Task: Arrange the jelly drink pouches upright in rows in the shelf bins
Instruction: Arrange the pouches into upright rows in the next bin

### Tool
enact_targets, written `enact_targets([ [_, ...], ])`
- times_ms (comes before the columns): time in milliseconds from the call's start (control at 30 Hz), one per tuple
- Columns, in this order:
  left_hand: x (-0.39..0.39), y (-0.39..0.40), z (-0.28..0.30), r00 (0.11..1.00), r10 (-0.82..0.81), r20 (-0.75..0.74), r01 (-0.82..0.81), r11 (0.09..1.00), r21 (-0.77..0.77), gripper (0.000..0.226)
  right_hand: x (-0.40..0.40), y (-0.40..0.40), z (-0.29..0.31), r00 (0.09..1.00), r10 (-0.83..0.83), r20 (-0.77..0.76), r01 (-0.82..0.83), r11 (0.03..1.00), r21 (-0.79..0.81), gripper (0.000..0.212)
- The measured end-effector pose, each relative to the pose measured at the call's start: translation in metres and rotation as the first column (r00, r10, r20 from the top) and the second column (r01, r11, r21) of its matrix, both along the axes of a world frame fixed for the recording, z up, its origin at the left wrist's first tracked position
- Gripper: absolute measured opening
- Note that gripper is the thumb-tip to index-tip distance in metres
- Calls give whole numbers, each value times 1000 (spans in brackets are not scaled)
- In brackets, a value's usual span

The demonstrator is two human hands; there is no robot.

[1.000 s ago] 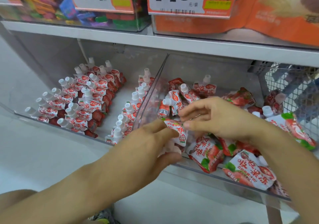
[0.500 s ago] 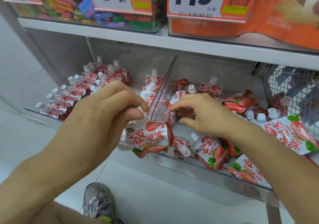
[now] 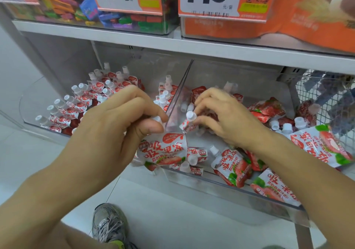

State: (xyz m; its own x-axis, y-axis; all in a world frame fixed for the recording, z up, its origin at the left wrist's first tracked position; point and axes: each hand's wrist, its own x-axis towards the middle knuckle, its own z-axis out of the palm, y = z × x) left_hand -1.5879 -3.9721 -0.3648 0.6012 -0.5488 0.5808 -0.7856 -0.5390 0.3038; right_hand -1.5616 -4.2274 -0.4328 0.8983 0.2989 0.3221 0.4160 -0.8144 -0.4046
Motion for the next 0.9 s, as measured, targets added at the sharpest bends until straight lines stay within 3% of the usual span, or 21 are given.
enact_targets([
  [133,1,-20,2,998,15,62,-14,1000,-23,31,-9,0,3,994,-106,-41,107,993,49,23],
  [233,4,-34,0,992,-10,122,6,999,33,28,-10,6,-4,993,-53,-103,54,998,8,17],
  [333,11,-42,-9,988,-100,121,83,987,137,9,-10,3,-10,965,-19,-262,3,998,-61,42],
  [367,12,-45,-12,987,-123,99,103,977,189,9,-10,1,-11,961,-20,-275,3,998,-62,41],
  [500,16,-58,-27,990,-142,-2,135,932,336,12,-6,-2,-11,971,-91,-220,79,995,-65,13],
  [567,17,-63,-31,992,-128,18,115,936,333,7,-6,-5,-7,965,-159,-207,163,987,1,18],
  [733,14,-58,-27,994,-101,-35,106,956,275,42,-6,-9,-8,943,-211,-258,254,956,145,27],
  [900,18,-56,-17,992,-43,120,22,985,171,35,2,-13,-9,902,-241,-358,371,857,358,34],
])
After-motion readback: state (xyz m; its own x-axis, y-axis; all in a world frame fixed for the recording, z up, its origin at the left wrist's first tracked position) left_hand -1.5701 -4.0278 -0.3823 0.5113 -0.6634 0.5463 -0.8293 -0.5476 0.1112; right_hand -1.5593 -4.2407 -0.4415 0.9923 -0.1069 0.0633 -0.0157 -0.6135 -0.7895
